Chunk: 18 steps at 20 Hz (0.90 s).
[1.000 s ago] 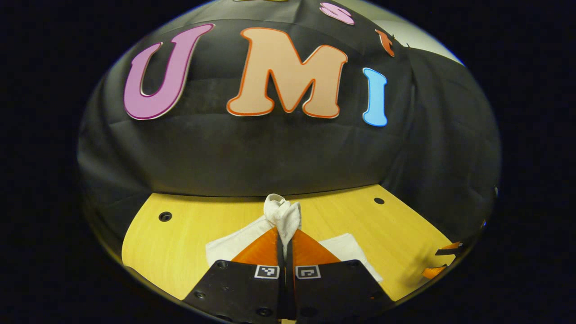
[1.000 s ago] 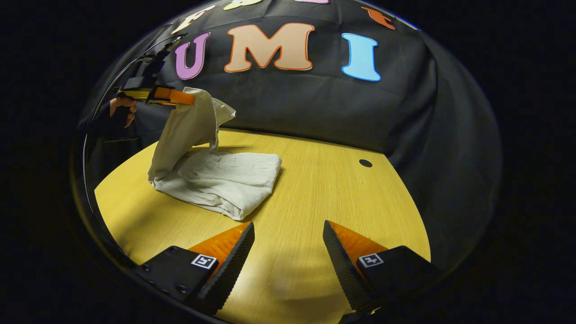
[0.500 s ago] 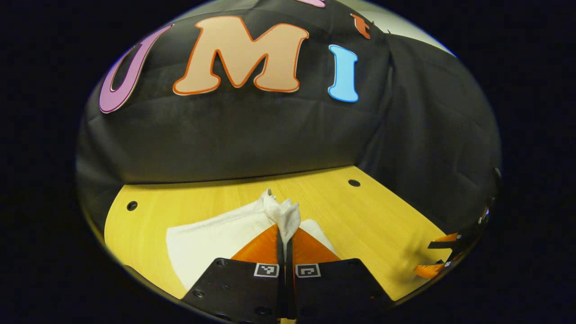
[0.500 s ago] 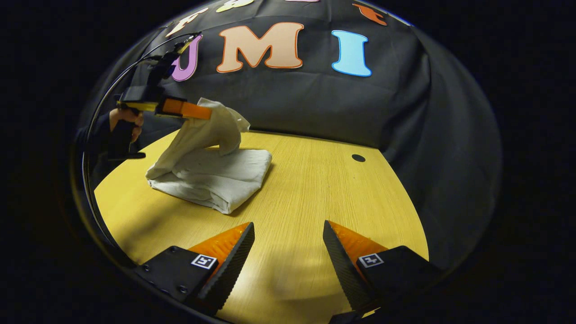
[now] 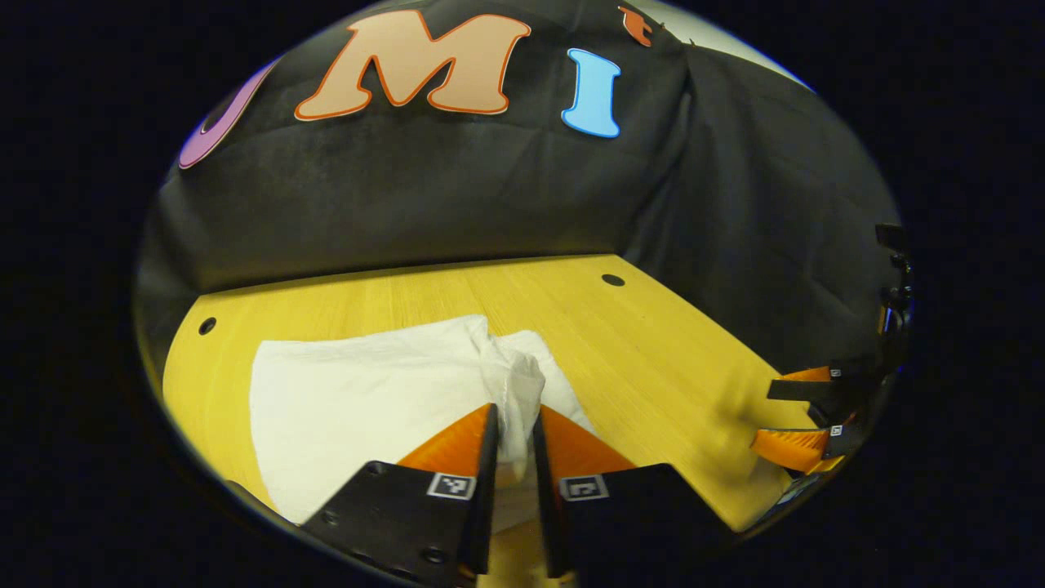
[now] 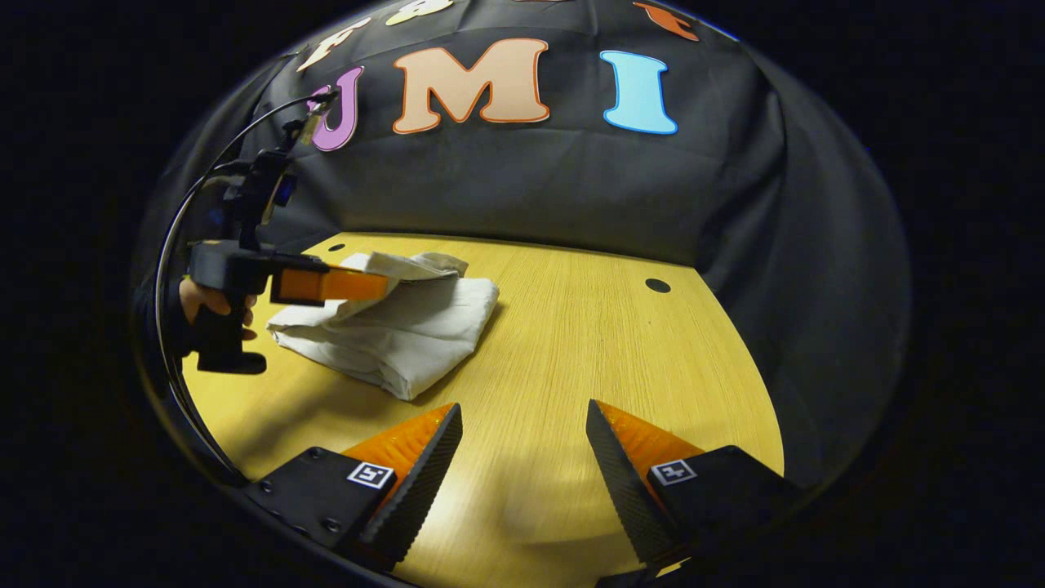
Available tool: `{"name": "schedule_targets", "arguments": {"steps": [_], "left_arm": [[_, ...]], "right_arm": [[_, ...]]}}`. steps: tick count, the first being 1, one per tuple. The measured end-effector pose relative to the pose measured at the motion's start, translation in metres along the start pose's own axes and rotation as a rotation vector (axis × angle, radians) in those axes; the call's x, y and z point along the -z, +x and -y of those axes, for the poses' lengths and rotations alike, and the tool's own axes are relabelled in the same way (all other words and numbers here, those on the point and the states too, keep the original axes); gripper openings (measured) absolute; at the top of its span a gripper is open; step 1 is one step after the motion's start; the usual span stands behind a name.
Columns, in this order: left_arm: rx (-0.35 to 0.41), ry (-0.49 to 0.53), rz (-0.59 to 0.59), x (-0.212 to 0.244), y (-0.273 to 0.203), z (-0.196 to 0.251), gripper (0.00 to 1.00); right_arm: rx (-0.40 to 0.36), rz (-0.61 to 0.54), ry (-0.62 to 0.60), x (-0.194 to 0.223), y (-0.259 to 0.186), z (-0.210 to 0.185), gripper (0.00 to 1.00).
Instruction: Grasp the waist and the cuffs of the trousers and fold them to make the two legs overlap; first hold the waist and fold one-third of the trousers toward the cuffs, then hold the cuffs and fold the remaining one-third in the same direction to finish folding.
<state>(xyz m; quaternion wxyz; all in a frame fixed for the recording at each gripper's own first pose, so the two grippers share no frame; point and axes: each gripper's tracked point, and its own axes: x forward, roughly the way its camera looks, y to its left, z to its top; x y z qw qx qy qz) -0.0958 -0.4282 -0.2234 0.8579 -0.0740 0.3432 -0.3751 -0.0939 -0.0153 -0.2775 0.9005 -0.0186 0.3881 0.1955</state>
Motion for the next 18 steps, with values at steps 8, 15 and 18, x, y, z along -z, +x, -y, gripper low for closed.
{"name": "schedule_targets", "arguments": {"steps": [8,15,18], "left_arm": [[-0.198,0.112,0.198,-0.064,-0.088,-0.067,0.95],[-0.467,0.19,0.35,-0.114,-0.21,-0.16,0.94],[-0.55,0.219,0.42,-0.132,-0.256,-0.189,0.94]], "right_arm": [[-0.002,0.171,0.071,-0.081,-0.002,-0.041,0.98],[0.023,0.431,0.025,-0.193,-0.034,-0.099,0.98],[0.054,0.539,0.034,-0.227,-0.046,-0.111,0.98]]}}
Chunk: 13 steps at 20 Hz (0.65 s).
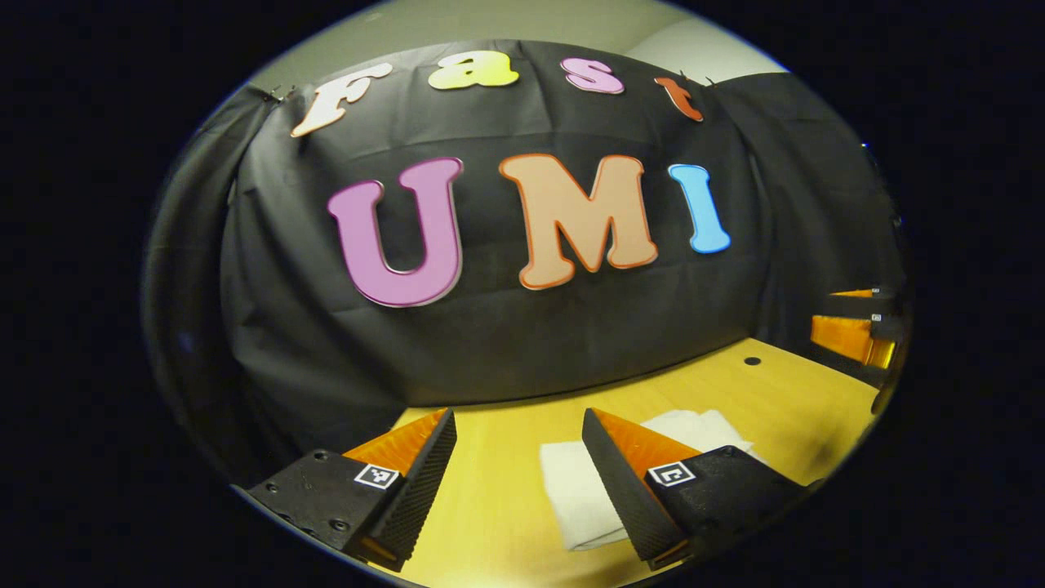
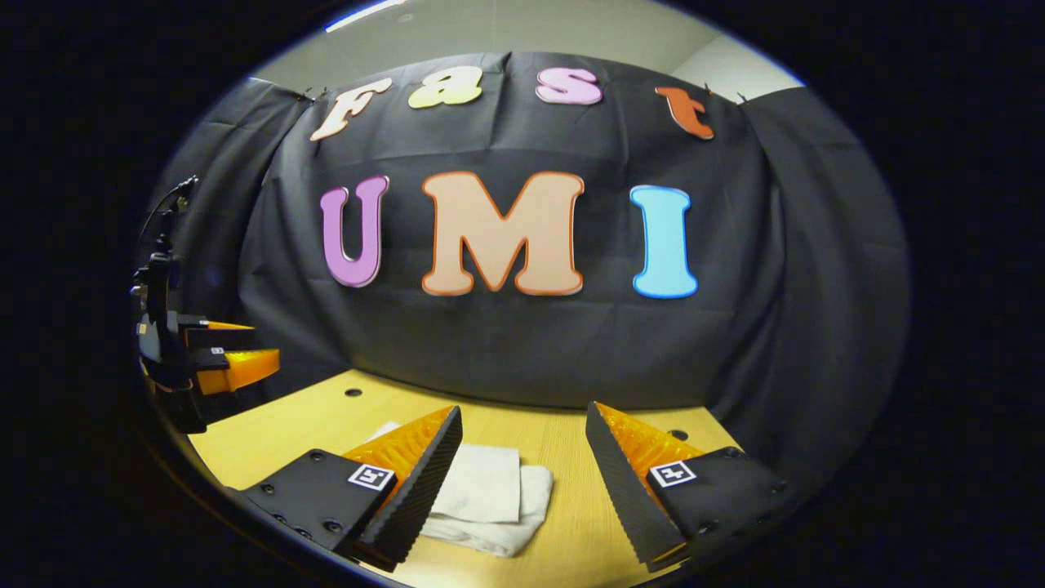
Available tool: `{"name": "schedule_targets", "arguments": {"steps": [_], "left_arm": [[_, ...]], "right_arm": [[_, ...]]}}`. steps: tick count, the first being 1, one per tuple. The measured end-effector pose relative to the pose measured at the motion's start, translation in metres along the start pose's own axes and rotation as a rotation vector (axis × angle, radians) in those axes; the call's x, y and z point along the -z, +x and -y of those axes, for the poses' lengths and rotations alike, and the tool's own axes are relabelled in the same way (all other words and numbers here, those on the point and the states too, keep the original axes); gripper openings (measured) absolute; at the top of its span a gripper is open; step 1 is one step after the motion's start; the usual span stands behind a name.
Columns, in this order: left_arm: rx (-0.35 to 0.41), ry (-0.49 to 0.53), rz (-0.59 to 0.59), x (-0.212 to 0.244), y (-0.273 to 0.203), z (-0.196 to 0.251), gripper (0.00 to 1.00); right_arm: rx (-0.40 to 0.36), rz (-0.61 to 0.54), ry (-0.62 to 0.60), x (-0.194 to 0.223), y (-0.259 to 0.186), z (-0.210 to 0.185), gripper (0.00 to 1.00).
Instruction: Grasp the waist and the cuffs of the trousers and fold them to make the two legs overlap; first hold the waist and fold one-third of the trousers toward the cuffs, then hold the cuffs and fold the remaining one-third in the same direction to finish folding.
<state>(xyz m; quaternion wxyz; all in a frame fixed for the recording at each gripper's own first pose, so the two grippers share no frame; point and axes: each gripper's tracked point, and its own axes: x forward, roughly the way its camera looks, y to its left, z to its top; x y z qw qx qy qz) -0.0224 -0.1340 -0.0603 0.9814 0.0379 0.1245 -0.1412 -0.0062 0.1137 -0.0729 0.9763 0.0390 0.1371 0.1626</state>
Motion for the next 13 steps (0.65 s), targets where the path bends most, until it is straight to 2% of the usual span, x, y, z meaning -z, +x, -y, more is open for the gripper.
{"name": "schedule_targets", "arguments": {"steps": [4,13], "left_arm": [[-0.075,-0.022,0.061,-0.014,-0.008,-0.04,0.92],[-0.096,-0.135,0.081,-0.009,-0.011,-0.06,0.94]], "right_arm": [[0.022,0.055,0.024,-0.018,0.001,-0.013,0.97],[0.061,0.048,-0.001,-0.016,-0.002,-0.009,0.98]]}}
